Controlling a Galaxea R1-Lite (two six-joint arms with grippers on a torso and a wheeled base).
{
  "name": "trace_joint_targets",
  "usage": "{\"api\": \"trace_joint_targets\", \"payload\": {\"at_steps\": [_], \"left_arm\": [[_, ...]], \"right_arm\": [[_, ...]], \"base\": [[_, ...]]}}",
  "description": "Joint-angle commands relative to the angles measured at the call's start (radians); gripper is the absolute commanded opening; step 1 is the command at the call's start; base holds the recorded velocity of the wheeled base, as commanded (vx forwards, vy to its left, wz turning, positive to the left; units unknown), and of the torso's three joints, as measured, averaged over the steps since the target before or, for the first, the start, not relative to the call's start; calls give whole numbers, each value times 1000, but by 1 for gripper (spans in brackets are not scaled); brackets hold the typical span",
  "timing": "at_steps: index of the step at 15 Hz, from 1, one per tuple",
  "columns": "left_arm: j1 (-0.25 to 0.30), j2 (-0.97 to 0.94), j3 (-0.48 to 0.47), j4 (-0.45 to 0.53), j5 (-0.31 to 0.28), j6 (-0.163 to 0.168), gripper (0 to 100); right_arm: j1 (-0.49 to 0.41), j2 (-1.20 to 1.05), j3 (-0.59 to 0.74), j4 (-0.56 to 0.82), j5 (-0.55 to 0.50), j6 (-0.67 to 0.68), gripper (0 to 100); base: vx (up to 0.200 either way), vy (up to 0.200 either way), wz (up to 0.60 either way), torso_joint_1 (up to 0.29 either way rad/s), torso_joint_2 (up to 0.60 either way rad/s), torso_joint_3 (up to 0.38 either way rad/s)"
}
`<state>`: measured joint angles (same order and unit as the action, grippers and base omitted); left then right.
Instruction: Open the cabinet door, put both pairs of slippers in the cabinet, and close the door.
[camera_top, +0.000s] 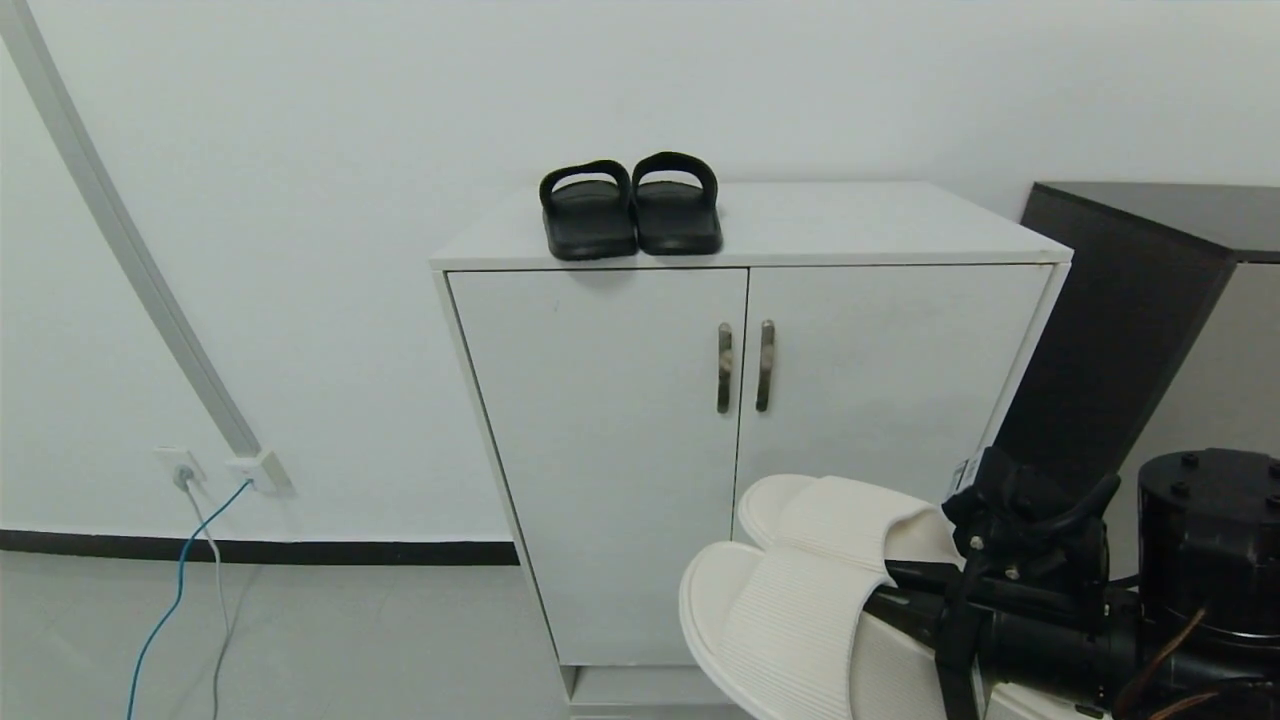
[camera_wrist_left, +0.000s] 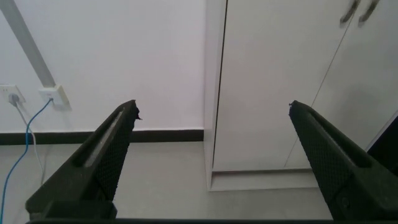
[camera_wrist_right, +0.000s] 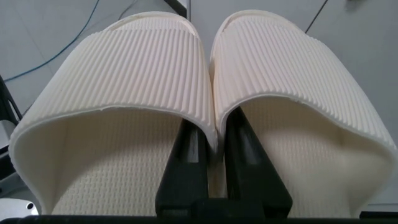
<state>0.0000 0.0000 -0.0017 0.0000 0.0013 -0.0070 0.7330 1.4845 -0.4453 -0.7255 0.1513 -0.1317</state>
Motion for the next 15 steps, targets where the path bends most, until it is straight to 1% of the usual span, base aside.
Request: {"api": "trace_joint_targets", "payload": {"at_steps": [1, 5, 7, 8, 15], "left_arm": [[0, 0, 0, 0, 0, -1, 100], [0, 2, 0, 0, 0, 1, 100], [0, 2, 2, 0, -1, 7, 100], [0, 2, 0, 0, -1, 7, 100], [0, 0, 0, 0, 0, 5, 100]], "right_arm": [[0, 3, 0, 0, 1, 0, 0], [0, 5, 4, 0, 1, 0, 0], [2, 11, 4, 0, 1, -2, 0], [2, 13, 4, 0, 2, -8, 0], [2, 31, 11, -2, 5, -14, 0]], "base": [[0, 0, 0, -100, 456, 349], [0, 0, 0, -68, 452, 375], [0, 0, 0, -29, 444, 403], [0, 0, 0, -7, 256, 246], [0, 0, 0, 0, 0, 0]]}}
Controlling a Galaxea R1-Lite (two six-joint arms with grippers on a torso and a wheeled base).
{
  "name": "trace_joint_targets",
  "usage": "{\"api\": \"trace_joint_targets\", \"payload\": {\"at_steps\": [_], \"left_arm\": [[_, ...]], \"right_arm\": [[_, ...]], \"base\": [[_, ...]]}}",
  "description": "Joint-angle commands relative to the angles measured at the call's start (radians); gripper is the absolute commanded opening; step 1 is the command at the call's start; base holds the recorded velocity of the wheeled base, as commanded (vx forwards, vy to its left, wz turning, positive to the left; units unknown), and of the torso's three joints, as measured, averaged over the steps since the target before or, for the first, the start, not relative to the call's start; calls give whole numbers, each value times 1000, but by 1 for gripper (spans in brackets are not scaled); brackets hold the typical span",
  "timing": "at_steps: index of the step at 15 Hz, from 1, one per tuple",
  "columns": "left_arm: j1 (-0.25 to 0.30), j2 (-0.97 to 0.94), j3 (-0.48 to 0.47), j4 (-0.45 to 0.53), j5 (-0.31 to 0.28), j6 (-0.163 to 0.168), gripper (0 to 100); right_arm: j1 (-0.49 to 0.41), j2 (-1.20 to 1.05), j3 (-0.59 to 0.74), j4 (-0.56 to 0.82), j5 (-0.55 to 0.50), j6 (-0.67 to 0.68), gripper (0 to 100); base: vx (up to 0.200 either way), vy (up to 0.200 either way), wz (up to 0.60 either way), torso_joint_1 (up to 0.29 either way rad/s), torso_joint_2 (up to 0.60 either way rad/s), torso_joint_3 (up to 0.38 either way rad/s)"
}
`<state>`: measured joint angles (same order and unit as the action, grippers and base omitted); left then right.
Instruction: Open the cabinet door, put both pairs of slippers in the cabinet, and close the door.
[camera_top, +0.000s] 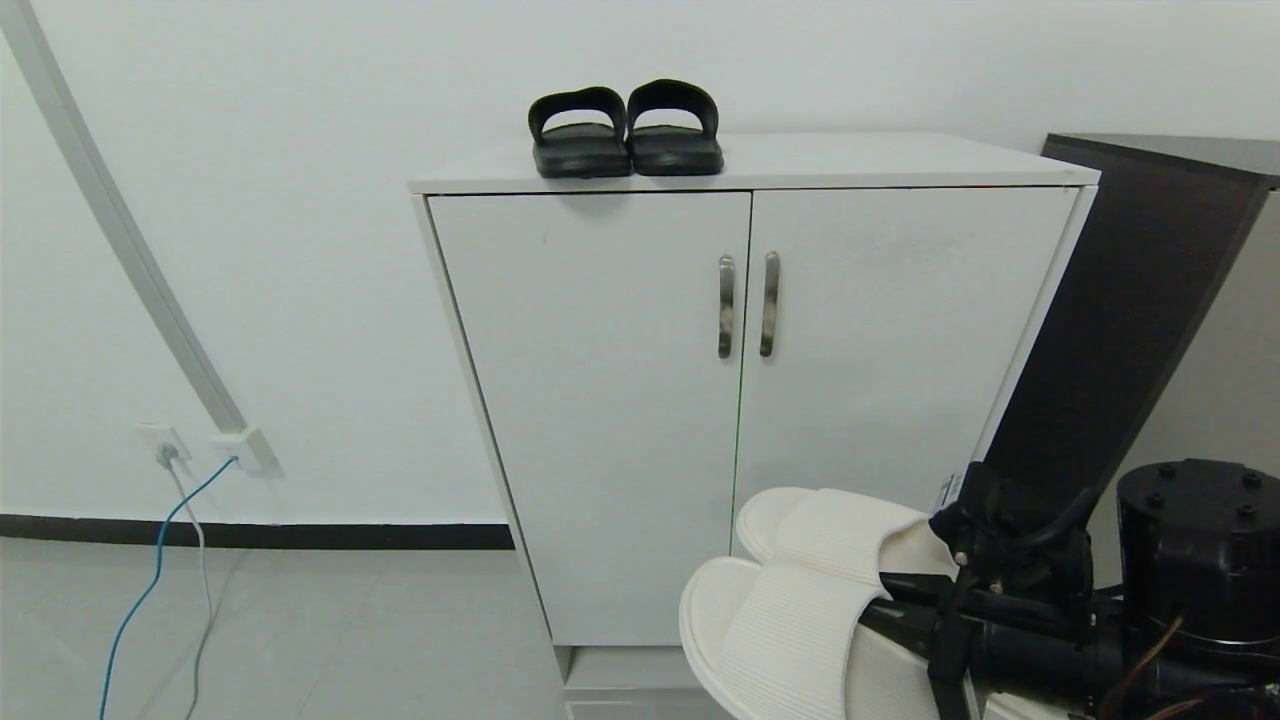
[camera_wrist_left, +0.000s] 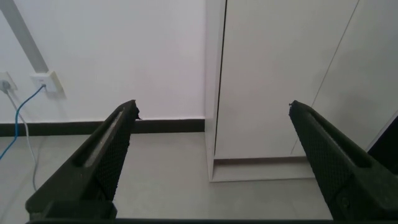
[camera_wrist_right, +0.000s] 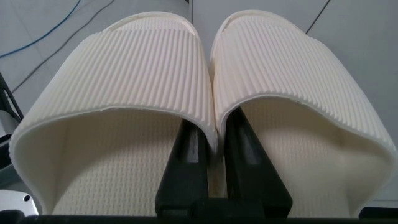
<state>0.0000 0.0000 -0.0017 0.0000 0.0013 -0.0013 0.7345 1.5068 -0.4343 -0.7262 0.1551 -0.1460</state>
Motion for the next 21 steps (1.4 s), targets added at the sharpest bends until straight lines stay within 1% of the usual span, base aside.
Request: {"api": "trace_joint_targets", "payload": {"at_steps": [1, 2, 3, 4, 5, 6, 7, 8, 9, 10, 12, 13, 14, 15, 16, 18, 19, 20, 21], "left_arm": [[0, 0, -4, -3, 2, 0, 100], [0, 2, -4, -3, 2, 0, 100], [0, 12, -31, -6, 0, -13, 100], [-6, 75, -144, -9, -1, -78, 100], [-25, 149, -227, -9, -20, -128, 100], [-54, 216, -253, -12, -61, -126, 100], [-71, 293, -268, -15, -106, -126, 100], [-84, 377, -291, -25, -162, -126, 100], [-92, 417, -297, -44, -198, -126, 100], [-101, 514, -311, -118, -291, -121, 100], [-101, 626, -325, -222, -379, -109, 100], [-101, 716, -350, -287, -428, -91, 100], [-104, 787, -382, -316, -449, -72, 100], [-133, 836, -411, -339, -475, -63, 100], [-187, 873, -439, -367, -494, -66, 100], [-313, 963, -498, -411, -494, -66, 100], [-360, 1015, -532, -425, -494, -72, 100], [-396, 1071, -569, -439, -492, -86, 100], [-419, 1123, -601, -456, -494, -100, 100]], "right_arm": [[0, 9, 2, -1, -2, -1, 0], [0, 9, 5, -1, 1, -1, 0], [5, 6, 12, -1, 1, -14, 0], [5, 7, 12, -1, -3, -27, 0], [8, 10, 15, -1, -6, -40, 0], [8, 10, 17, -1, -5, -43, 0], [10, 10, 17, -1, -5, -41, 0], [10, 10, 17, -1, -5, -40, 0], [10, 10, 15, -2, -5, -37, 0], [10, 13, 14, -2, -8, -38, 0], [8, 12, 11, -2, -8, -38, 0], [6, 12, 11, -2, -9, -37, 0], [6, 12, 11, -2, -9, -37, 0], [6, 15, 11, -2, -9, -37, 0], [6, 15, 11, -2, -8, -37, 0], [8, 16, 11, -2, -3, -35, 0], [8, 16, 12, -2, -3, -35, 0], [8, 16, 12, -2, -3, -35, 0], [10, 18, 12, -2, -3, -35, 0]], "base": [[0, 0, 0, 0, 0, 0], [0, 0, 0, 0, 0, 0], [0, 0, 0, 0, 0, 0], [0, 0, 0, 0, 0, 0], [0, 0, 0, 0, 0, 0], [0, 0, 0, 0, 0, 0], [0, 0, 0, 0, 0, 0], [0, 0, 0, -7, 51, 61], [0, 0, 0, -2, 271, 154], [0, 0, 0, -2, 159, 76], [0, 0, 0, 5, 78, 36], [0, 0, 0, 0, 0, 0], [0, 0, 0, 0, 0, 0], [0, 0, 0, 0, 0, 0], [0, 0, 0, 0, 0, 0], [0, 0, 0, 0, 0, 0], [0, 0, 0, 0, 0, 0], [0, 0, 0, 0, 0, 0], [0, 0, 0, 0, 0, 0]]}}
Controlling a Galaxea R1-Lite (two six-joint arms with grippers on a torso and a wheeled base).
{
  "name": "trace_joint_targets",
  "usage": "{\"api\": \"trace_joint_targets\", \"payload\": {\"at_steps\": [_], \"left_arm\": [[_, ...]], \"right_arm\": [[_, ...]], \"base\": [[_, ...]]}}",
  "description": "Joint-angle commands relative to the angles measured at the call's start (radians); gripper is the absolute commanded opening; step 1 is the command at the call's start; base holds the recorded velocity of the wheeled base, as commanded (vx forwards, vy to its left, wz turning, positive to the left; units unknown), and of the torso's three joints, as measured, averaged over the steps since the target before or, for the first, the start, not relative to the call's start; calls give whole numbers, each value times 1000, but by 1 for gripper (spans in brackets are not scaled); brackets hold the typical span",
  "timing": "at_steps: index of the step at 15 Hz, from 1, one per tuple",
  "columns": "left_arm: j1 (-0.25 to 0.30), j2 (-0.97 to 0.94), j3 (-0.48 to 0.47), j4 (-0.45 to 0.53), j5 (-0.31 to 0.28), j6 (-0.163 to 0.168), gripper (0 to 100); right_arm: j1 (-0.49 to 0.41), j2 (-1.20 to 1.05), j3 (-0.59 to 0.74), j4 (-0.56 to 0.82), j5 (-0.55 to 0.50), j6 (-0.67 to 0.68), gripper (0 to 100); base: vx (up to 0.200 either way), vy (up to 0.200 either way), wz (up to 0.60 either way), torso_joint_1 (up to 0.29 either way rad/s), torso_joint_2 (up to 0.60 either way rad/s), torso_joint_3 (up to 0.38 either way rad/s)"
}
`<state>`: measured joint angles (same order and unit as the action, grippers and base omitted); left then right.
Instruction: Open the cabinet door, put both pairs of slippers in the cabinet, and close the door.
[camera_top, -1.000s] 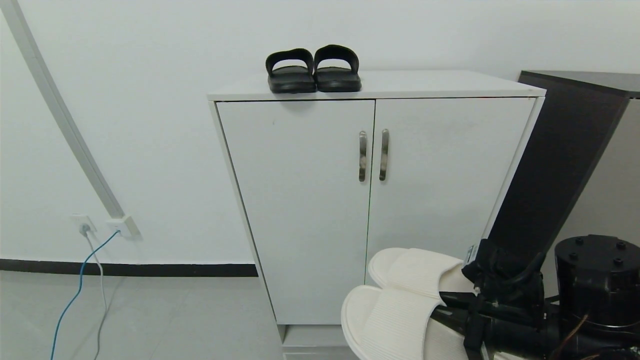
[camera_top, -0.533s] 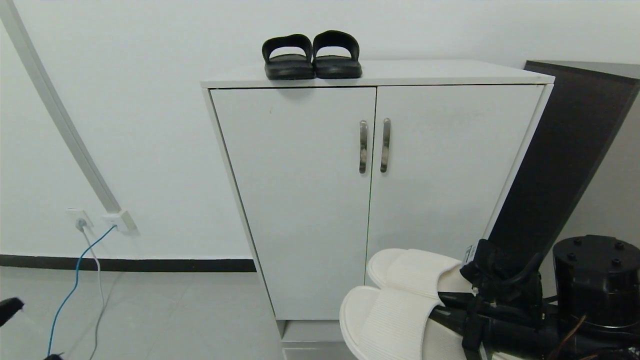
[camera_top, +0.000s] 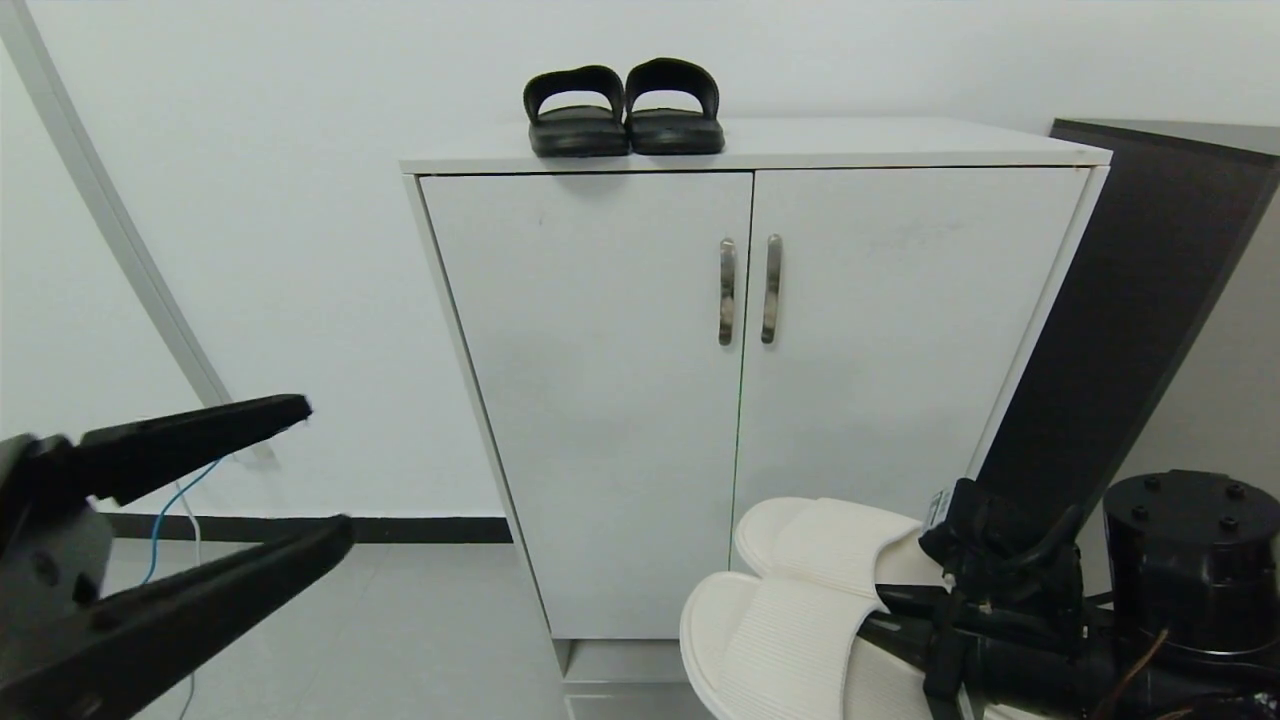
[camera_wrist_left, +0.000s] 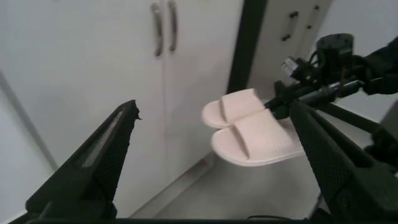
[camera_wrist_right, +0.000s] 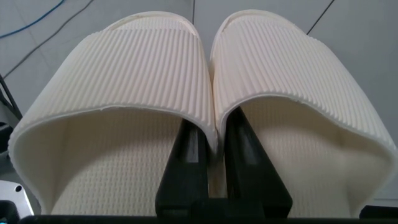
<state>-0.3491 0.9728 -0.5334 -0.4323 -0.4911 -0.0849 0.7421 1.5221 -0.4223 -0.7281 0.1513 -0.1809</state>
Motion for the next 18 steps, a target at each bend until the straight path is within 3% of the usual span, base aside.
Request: {"api": "trace_joint_targets", "payload": {"at_steps": [1, 5, 8, 10, 14, 16, 18], "left_arm": [[-88, 216, -108, -57, -3, -26, 100], [-159, 460, -214, -264, -6, -27, 100], [-208, 584, -338, -273, -1, -33, 100], [-249, 708, -465, -299, 5, -19, 100], [-268, 811, -596, -295, -6, -42, 100], [-268, 893, -705, -284, -55, -127, 100], [-255, 943, -784, -278, -130, -180, 100]], "right_arm": [[2, 4, 0, 1, 1, 0, 0], [0, 10, 2, -1, 1, 0, 0], [0, 13, 4, -1, 1, 0, 0], [0, 15, 4, -1, 1, 0, 0], [0, 21, 10, 1, -1, -2, 0], [0, 29, 11, -1, -2, -2, 0], [0, 35, 11, -1, -4, -2, 0]], "base": [[0, 0, 0, 0, 0, 0], [0, 0, 0, 0, 0, 0], [0, 0, 0, 0, 0, 0], [0, 0, 0, 0, 0, 0], [0, 0, 0, 0, 0, 0], [0, 0, 0, 0, 0, 0], [0, 0, 0, 0, 0, 0]]}}
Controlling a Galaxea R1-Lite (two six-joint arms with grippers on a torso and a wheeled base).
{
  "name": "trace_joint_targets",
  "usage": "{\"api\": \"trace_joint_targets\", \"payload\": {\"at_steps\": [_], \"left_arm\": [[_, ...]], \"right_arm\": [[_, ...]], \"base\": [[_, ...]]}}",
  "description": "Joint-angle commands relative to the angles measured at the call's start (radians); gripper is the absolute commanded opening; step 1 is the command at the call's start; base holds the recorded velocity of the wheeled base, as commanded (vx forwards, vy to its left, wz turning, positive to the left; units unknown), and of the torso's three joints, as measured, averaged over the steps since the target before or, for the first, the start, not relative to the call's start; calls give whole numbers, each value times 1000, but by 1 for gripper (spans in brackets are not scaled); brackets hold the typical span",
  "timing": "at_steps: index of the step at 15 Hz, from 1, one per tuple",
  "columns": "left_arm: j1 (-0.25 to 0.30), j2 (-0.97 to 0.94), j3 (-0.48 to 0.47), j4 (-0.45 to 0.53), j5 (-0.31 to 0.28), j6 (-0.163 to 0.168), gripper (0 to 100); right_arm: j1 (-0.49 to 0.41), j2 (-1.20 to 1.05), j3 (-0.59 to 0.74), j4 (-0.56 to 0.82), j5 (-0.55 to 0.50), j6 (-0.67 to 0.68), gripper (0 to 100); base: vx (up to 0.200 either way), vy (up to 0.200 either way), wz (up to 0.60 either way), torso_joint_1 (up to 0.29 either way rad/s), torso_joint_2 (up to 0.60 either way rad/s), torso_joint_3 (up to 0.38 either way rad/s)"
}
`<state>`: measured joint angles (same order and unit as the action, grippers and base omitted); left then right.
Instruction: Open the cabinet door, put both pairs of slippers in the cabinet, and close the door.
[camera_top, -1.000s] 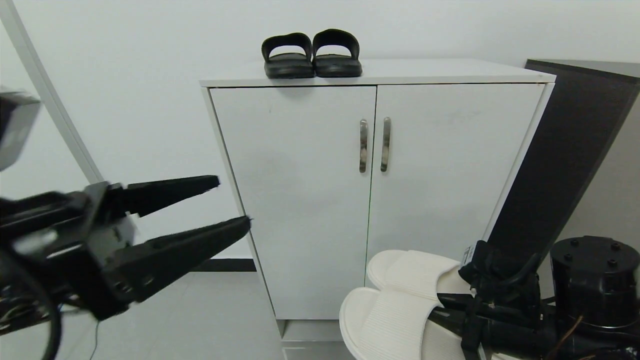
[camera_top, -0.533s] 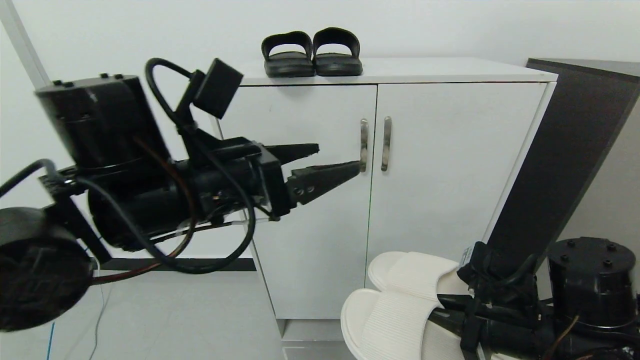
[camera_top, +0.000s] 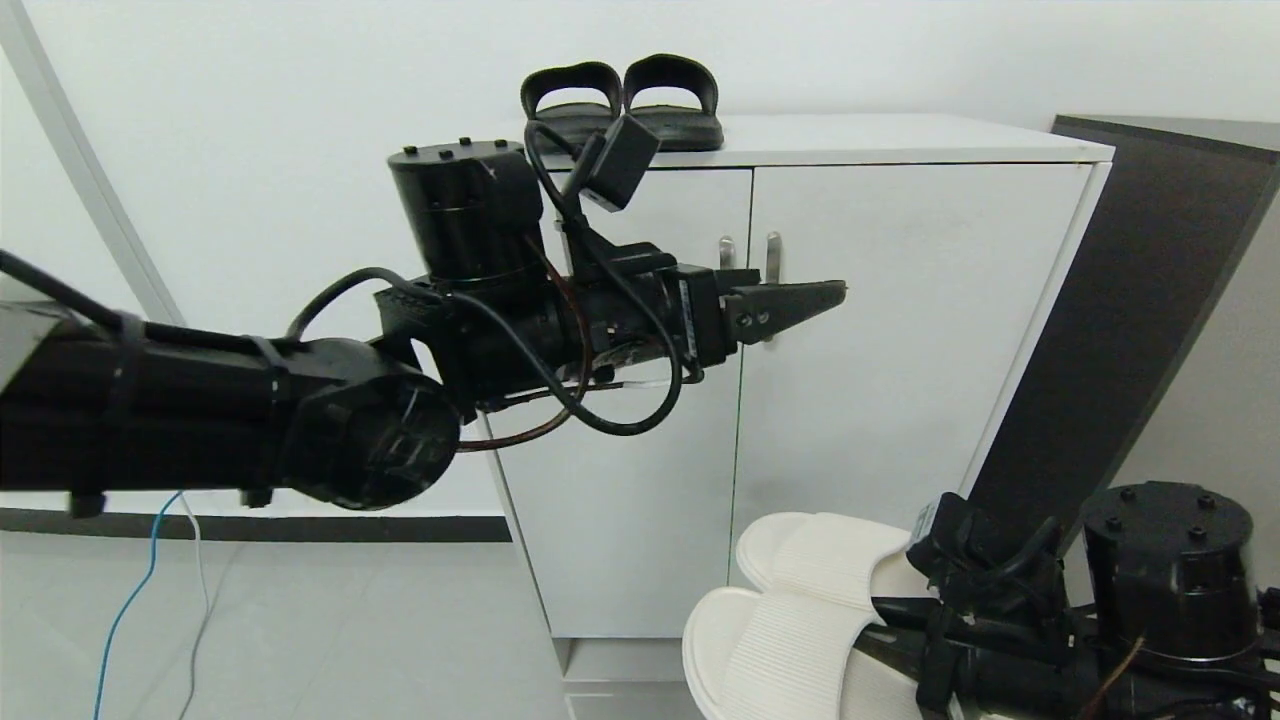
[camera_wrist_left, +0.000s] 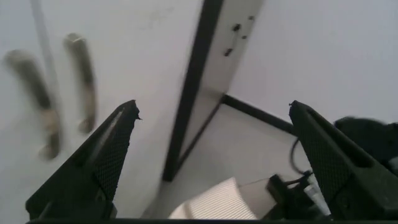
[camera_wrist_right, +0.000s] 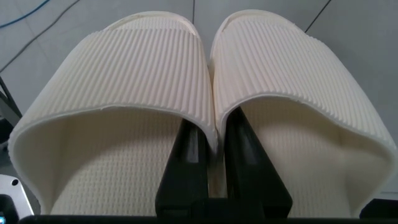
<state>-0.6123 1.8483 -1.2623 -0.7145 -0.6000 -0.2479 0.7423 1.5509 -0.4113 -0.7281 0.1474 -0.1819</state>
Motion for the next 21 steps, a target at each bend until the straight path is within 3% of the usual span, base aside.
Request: {"api": "trace_joint_targets", "payload": {"at_steps": [1, 3, 5, 8, 11, 21], "left_arm": [[13, 88, -86, 6, -60, -44, 100], [13, 112, -124, 17, -87, -87, 100], [14, 149, -196, 76, -76, -96, 100], [13, 173, -276, 170, 52, -96, 100], [9, 167, -298, 191, 120, -96, 100], [-1, 266, -463, 285, 137, -96, 100]], "right_arm": [[0, 11, 0, -1, 0, -1, 0], [0, 17, -1, -1, 0, -1, 0], [0, 25, -1, -1, 0, -1, 0], [0, 31, -1, -1, 0, -1, 0], [0, 29, -1, -1, 0, -2, 0], [0, 41, -3, -1, 0, -2, 0]], "base": [[0, 0, 0, 0, 0, 0], [0, 0, 0, 0, 0, 0], [0, 0, 0, 0, 0, 0], [0, 0, 0, 0, 0, 0], [0, 0, 0, 0, 0, 0], [0, 0, 0, 0, 0, 0]]}}
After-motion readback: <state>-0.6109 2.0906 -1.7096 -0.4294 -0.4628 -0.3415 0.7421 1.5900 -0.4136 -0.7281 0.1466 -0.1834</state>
